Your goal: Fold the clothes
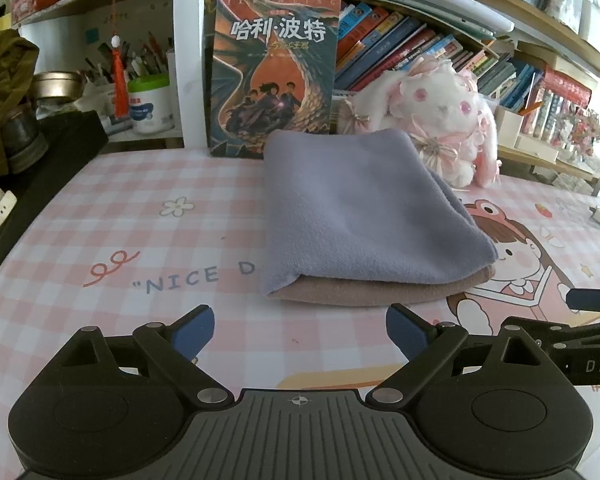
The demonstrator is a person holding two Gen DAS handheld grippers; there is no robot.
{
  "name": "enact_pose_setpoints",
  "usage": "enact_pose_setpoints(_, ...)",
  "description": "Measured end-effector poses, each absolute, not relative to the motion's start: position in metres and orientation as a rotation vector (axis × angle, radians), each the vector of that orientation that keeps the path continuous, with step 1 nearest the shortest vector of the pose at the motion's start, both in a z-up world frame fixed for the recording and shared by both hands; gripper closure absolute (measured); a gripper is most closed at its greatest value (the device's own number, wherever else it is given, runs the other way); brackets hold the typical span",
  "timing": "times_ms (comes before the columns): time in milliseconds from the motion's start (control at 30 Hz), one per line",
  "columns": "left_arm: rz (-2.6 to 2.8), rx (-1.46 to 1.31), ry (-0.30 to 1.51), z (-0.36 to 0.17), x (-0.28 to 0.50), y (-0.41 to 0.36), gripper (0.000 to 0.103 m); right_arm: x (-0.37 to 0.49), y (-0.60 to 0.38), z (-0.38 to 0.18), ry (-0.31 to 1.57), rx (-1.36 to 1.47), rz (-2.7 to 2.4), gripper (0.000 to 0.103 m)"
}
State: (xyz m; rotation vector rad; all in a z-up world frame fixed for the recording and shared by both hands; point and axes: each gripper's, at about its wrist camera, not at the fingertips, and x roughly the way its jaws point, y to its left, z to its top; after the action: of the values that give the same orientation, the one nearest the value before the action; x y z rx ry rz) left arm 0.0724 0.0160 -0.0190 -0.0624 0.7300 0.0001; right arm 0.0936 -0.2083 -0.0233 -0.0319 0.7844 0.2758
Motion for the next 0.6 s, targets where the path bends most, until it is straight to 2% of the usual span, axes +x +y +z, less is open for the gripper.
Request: enact_pose_setpoints(600,0.002,-0.048,0.725,-0.0179,0.0695,0.0135,0.008,0.0913,-0.2081,-0.0229,0.790,-0.045,0.278,0.002)
